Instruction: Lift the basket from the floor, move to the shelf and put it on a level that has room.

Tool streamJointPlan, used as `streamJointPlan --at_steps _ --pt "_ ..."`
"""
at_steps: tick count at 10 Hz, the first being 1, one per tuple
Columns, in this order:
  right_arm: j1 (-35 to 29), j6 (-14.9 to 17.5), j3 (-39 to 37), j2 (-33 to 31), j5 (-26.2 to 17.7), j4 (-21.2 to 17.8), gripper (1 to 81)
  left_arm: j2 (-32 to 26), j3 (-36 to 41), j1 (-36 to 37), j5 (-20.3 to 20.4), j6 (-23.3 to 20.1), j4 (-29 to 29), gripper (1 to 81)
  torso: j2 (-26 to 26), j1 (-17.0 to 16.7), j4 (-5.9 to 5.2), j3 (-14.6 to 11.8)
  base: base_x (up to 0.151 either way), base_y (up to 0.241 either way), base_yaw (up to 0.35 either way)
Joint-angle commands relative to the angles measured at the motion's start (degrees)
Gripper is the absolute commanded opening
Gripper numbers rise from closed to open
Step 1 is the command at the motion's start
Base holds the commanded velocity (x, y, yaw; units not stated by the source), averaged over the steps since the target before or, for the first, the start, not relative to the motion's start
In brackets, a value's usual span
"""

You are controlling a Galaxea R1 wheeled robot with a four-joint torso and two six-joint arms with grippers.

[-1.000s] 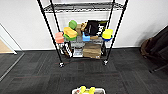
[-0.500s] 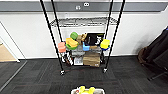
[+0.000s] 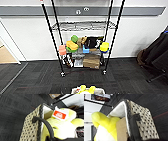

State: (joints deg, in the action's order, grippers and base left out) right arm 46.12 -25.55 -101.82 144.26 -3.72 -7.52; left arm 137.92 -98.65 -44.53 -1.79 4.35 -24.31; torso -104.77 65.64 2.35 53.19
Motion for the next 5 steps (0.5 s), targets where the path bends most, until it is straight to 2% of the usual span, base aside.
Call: streamJointPlan --at_steps 1,3,4,5 --pt "-8.53 0.15 3.65 -0.7 2.22 -0.83 1.0 -1.33 3.19 7.31 -2.43 0.39 -1.97 1.0 5.45 -3.51 0.0 0.0 0.0 0.0 0.0" --pt "-8.27 0.06 4.7 -1.58 2.75 -0.92 1.0 -1.42 3.19 7.31 -2.6 0.39 -1.89 1.0 9.43 -6.03 0.0 0.0 0.0 0.0 0.0" --pt "-8.1 0.06 5.14 -1.84 2.75 -0.83 1.0 -1.51 3.28 7.14 -2.6 0.39 -1.97 1.0 11.44 -7.32 1.24 -4.99 0.0 0.0 0.0" --pt "-8.01 0.06 5.5 -2.02 2.84 -0.92 1.0 -1.68 3.46 7.13 -2.6 0.39 -1.88 1.0 12.93 -8.28 1.34 -6.04 0.0 0.0 0.0"
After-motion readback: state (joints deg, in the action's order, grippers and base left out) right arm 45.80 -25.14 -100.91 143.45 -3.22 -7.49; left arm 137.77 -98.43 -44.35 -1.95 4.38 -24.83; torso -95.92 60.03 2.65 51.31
